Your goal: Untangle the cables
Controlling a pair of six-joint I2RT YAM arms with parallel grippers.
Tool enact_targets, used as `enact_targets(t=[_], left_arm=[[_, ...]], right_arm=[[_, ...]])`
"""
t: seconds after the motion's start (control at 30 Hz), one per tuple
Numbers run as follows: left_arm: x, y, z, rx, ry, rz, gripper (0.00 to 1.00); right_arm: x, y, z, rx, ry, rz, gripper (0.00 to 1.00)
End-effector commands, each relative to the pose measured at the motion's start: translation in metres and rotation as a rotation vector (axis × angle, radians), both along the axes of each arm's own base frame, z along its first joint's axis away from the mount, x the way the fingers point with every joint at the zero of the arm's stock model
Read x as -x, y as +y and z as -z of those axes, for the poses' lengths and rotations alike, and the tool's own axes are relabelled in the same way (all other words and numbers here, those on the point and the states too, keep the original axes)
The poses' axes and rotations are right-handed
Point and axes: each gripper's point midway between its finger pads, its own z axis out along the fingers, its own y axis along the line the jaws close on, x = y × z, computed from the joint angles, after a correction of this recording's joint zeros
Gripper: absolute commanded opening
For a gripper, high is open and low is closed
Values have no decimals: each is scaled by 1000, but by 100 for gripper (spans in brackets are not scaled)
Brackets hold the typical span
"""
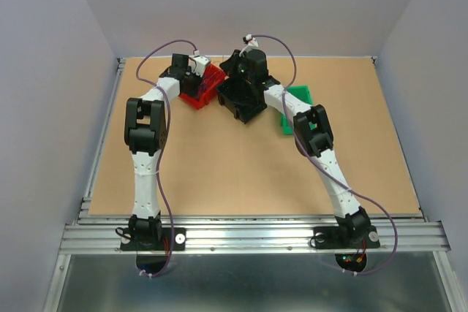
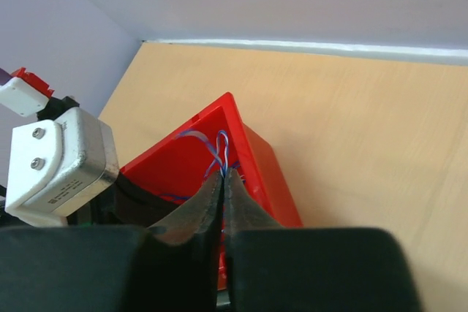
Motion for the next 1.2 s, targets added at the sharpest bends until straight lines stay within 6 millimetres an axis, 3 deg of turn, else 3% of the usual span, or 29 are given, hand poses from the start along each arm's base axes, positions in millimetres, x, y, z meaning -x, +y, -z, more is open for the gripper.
enact_targets(t=[0.0, 0.3, 0.53, 0.57, 0.83, 1.0, 1.07, 1.1, 1.13, 1.17], left_arm=[[13, 0, -21, 15, 9, 21, 0], [18, -2, -27, 24, 9, 36, 0], [22, -6, -30, 50, 11, 51, 0], [25, -10, -33, 62, 6, 63, 0], [38, -26, -46, 57, -45, 115, 0], [37, -22, -50, 62, -52, 93, 0], [37, -21, -56, 76, -66, 82, 5], [36, -19, -59, 79, -73, 75, 6], [35, -17, -63, 84, -82, 69, 8], [34, -11, -67, 97, -91, 54, 12]], right_arm=[[16, 24, -21, 19, -69, -58, 1], [34, 43, -1, 200, -82, -33, 0], [34, 44, 22, 269, -30, -22, 0], [34, 46, 17, 263, -38, -24, 1], [39, 38, 30, 317, 24, -17, 0], [44, 32, 35, 343, 69, -12, 1], [47, 31, 38, 352, 77, -19, 1], [47, 30, 38, 354, 77, -19, 1], [47, 30, 37, 356, 76, -15, 10], [46, 29, 33, 353, 70, -5, 12]])
